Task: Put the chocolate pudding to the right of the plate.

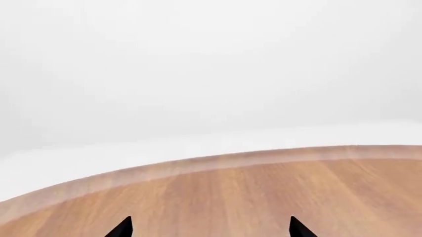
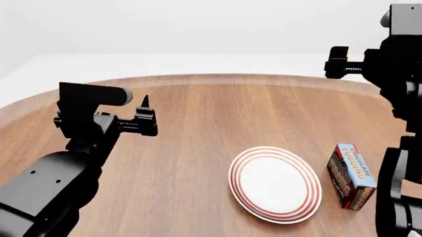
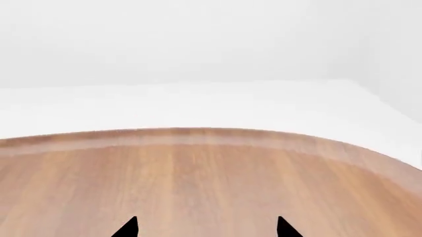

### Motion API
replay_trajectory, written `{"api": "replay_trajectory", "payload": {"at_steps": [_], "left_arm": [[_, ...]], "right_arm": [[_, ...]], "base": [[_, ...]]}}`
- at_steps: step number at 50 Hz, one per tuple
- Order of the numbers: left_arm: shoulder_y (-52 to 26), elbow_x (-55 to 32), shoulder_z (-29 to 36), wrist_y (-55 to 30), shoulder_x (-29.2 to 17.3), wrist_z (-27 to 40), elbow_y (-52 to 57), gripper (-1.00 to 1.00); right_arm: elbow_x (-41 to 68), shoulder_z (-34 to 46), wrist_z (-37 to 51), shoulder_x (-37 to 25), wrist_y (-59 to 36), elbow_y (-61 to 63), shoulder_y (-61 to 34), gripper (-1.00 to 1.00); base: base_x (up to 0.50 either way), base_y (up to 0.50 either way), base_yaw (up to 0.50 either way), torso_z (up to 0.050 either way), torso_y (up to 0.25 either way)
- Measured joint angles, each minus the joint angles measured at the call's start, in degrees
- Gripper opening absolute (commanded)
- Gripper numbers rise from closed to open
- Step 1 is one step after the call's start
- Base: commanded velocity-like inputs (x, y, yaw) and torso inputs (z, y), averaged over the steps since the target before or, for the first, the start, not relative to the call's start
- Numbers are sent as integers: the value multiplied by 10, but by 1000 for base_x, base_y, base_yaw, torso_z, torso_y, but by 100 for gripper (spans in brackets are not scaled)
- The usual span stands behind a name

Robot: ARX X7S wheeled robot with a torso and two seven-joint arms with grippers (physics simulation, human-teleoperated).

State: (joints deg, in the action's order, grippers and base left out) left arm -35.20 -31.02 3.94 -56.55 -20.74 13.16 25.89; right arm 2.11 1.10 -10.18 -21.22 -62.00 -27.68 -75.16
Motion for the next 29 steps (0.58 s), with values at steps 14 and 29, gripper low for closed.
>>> {"api": "replay_trajectory", "payload": {"at_steps": [14, 29], "left_arm": [[-61, 2, 28, -13, -4, -1, 15, 100], [-85, 10, 41, -10, -7, 5, 23, 100]], "right_arm": [[24, -37, 33, 61, 20, 374, 165, 100], [40, -54, 38, 77, 31, 499, 232, 100]], "base": [[0, 0, 0, 0, 0], [0, 0, 0, 0, 0]]}}
